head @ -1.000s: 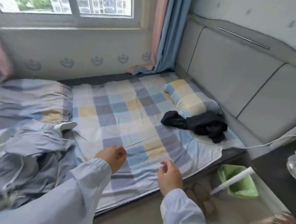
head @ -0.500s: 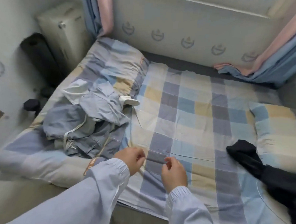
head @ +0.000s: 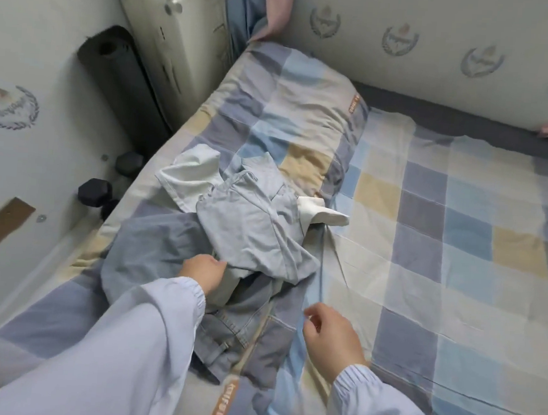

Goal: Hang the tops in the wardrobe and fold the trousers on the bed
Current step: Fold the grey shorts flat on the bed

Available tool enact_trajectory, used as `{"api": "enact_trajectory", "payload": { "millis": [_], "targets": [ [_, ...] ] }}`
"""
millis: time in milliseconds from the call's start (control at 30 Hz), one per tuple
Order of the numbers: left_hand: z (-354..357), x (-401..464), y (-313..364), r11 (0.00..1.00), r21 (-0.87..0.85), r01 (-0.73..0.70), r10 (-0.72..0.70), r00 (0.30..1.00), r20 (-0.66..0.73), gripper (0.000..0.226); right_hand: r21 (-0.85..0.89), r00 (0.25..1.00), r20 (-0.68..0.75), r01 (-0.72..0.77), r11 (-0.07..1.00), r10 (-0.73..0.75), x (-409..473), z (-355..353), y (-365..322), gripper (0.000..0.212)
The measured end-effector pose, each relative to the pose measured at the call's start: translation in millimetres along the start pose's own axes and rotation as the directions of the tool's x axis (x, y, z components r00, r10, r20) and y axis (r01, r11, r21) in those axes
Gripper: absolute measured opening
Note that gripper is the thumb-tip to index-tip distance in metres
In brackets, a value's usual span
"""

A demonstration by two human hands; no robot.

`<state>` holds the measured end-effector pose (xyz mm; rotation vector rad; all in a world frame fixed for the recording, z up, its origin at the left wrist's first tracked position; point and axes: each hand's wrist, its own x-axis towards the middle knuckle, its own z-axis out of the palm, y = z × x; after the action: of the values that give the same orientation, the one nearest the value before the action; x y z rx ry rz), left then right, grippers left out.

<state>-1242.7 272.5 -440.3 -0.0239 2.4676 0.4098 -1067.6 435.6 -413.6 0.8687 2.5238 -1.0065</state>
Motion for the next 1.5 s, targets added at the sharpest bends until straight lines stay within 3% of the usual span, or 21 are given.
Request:
{"api": "enact_trajectory", "payload": {
  "millis": [133, 233, 333, 400, 467, 533, 600, 700, 767, 833, 867, 933, 1000, 1067, 1167, 1233, 1333, 1367, 1400, 1433, 1500],
  "targets": [
    [21, 69, 3, 0.945, -0.321, 0.057, -0.102, 0.987, -0.124, 0.034, -0.036, 0.999, -0.036, 0.036, 0.999, -0.037, 67, 22, -12, 0.025],
    [38, 98, 6, 0.807, -0.582, 0.103, -0.272, 0.939, -0.212, 0.046, -0.034, 0.999, -0.022, 0.028, 0.999, -0.029, 95, 38, -17, 0.026],
    [38, 114, 9, 0.667, -0.731, 0.148, -0.405, 0.895, -0.189, 0.063, -0.031, 0.999, 0.023, 0.032, 0.999, -0.031, 104, 43, -19, 0.026],
    [26, 115, 21, 0.501, -0.858, 0.111, -0.375, 0.922, -0.099, 0.052, -0.007, 0.998, 0.044, 0.039, 0.999, -0.038, 108, 40, -23, 0.024],
    [13, 103, 40, 0.376, -0.926, 0.028, -0.216, 0.975, -0.058, 0.034, 0.154, 0.999, 0.031, 0.004, 0.988, -0.009, 113, 29, -30, 0.019],
    [4, 77, 57, 0.422, -0.905, -0.054, 0.003, 0.998, -0.059, 0.022, 0.443, 0.997, 0.005, -0.076, 0.893, 0.082, 118, 10, -39, 0.013],
    [2, 40, 65, 0.525, -0.839, -0.141, 0.199, 0.979, -0.041, 0.015, 0.696, 0.985, 0.061, -0.160, 0.700, 0.164, 118, -14, -47, 0.017],
    [16, -17, 61, 0.660, -0.701, -0.270, 0.455, 0.886, 0.087, 0.018, 0.809, 0.949, 0.265, -0.315, 0.497, 0.171, 108, -44, -49, 0.034],
    [29, -53, 60, 0.745, -0.594, -0.304, 0.536, 0.803, 0.261, 0.014, 0.763, 0.928, 0.323, -0.372, 0.528, 0.188, 98, -45, -43, 0.041],
    [42, -84, 65, 0.758, -0.510, -0.407, 0.616, 0.704, 0.354, 0.018, 0.605, 0.930, 0.275, -0.365, 0.708, 0.245, 84, -40, -33, 0.041],
    [45, -96, 71, 0.737, -0.422, -0.527, 0.669, 0.657, 0.347, 0.020, 0.546, 0.939, 0.236, -0.340, 0.766, 0.249, 77, -39, -26, 0.036],
    [41, -120, 90, 0.662, -0.245, -0.709, 0.744, 0.580, 0.332, 0.031, 0.560, 0.956, 0.170, -0.294, 0.775, 0.240, 57, -52, -18, 0.018],
    [30, -140, 108, 0.563, -0.221, -0.796, 0.815, 0.491, 0.309, 0.037, 0.673, 0.967, 0.080, -0.231, 0.703, 0.242, 35, -83, -12, 0.007],
    [13, -162, 117, 0.454, -0.300, -0.839, 0.891, 0.419, 0.176, 0.030, 0.789, 0.971, 0.029, -0.169, 0.590, 0.239, 10, -127, -5, 0.007],
    [-11, -180, 120, 0.372, -0.221, -0.901, 0.870, 0.422, -0.256, 0.019, 0.914, 0.982, 0.054, -0.122, 0.388, 0.181, -43, -204, 0, 0.014],
    [-24, -192, 129, 0.415, -0.091, -0.905, 0.801, 0.411, -0.435, 0.041, 0.961, 0.993, 0.056, -0.082, 0.264, 0.104, -83, -251, 3, 0.016],
    [-42, -228, 171, 0.465, -0.087, -0.881, 0.778, 0.454, -0.433, 0.073, 0.993, 1.000, 0.002, 0.001, 0.119, -0.024, -139, -307, 3, 0.028],
    [-48, -246, 189, 0.439, -0.113, -0.891, 0.789, 0.442, -0.426, 0.077, 0.993, 0.998, -0.029, 0.036, 0.112, -0.060, -156, -322, 3, 0.032],
    [-53, -264, 207, 0.377, -0.103, -0.921, 0.812, 0.382, -0.441, 0.074, 0.991, 0.995, -0.052, 0.062, 0.122, -0.081, -171, -335, 2, 0.026],
    [-58, -280, 224, 0.280, -0.061, -0.958, 0.839, 0.275, -0.470, 0.066, 0.987, 0.994, -0.068, 0.080, 0.142, -0.088, -186, -348, 2, 0.017],
    [-70, -309, 252, 0.118, 0.047, -0.992, 0.872, 0.081, -0.482, 0.042, 0.983, 0.995, -0.075, 0.086, 0.165, -0.073, -209, -371, 7, 0.025]
  ]
}}
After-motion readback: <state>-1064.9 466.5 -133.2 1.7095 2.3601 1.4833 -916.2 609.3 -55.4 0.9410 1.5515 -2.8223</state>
